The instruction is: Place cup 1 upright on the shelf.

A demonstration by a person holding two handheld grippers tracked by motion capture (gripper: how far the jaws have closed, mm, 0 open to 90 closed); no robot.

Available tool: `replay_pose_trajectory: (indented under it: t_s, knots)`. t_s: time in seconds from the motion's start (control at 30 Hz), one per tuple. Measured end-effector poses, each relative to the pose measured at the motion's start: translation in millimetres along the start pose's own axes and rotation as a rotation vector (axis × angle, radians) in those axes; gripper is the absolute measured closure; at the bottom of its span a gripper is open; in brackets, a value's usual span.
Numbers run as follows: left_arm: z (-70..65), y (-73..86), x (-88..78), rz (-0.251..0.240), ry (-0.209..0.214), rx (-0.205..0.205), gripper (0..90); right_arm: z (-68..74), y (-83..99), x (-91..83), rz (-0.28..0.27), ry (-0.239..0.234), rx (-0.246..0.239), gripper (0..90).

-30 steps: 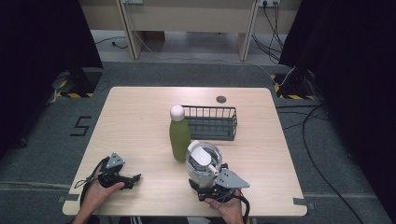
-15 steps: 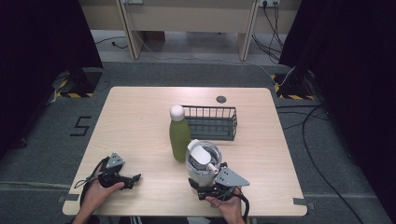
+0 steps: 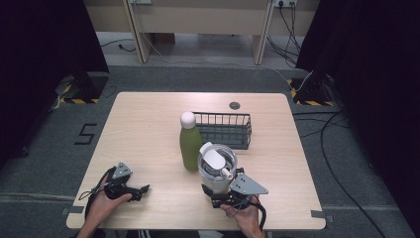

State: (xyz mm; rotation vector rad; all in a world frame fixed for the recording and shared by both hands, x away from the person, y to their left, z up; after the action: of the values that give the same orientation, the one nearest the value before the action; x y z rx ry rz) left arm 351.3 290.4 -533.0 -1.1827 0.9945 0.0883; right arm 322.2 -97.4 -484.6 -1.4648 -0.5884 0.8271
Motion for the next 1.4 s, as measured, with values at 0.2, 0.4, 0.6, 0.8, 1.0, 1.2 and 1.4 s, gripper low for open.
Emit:
replay_pose_trajectory:
  t_s: [0.2, 0.4, 0.6, 0.8, 1.0, 1.2, 1.4]
  knots:
    - [0.0, 0.0, 0.0, 0.000, 0.000, 0.000, 0.0, -8.9, -12.1, -4.6, -0.015, 0.019, -0.003, 10.2]
    - [0.1, 0.0, 0.0, 0.001, 0.000, 0.000, 0.0, -21.4, -25.4, -9.0, -0.024, 0.061, -0.009, 10.2]
    - [0.1, 0.0, -0.1, 0.001, 0.001, 0.000, 0.0, -36.1, -39.5, -13.7, -0.028, 0.098, -0.014, 10.2]
    - [0.1, 0.0, 0.0, 0.001, 0.000, -0.001, 0.0, -46.0, -55.0, -14.9, -0.045, 0.122, -0.017, 10.2]
    - [0.1, 0.0, 0.0, 0.001, 0.000, -0.001, 0.0, -52.9, -67.4, -11.3, -0.045, 0.141, -0.026, 10.2]
    - [0.1, 0.0, 0.0, 0.000, 0.000, -0.002, 0.0, -59.0, -75.0, -5.0, -0.049, 0.147, -0.024, 10.2]
    - [0.1, 0.0, 0.0, 0.001, 0.000, -0.001, 0.0, -64.1, -80.5, 0.7, -0.049, 0.151, -0.008, 10.2]
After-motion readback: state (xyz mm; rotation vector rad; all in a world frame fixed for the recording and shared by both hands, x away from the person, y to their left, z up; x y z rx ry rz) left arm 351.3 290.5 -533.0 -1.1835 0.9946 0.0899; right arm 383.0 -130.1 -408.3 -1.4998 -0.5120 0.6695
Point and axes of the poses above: each handheld gripper's, and its own axes: x roughly forward along the jaws, y roughly out of its underside, z roughly to its left, the point moved 1 cm from there along x, roughly forward along the jaws, and after that the axes turned 4 degrees about x, right-handed, at the moved point
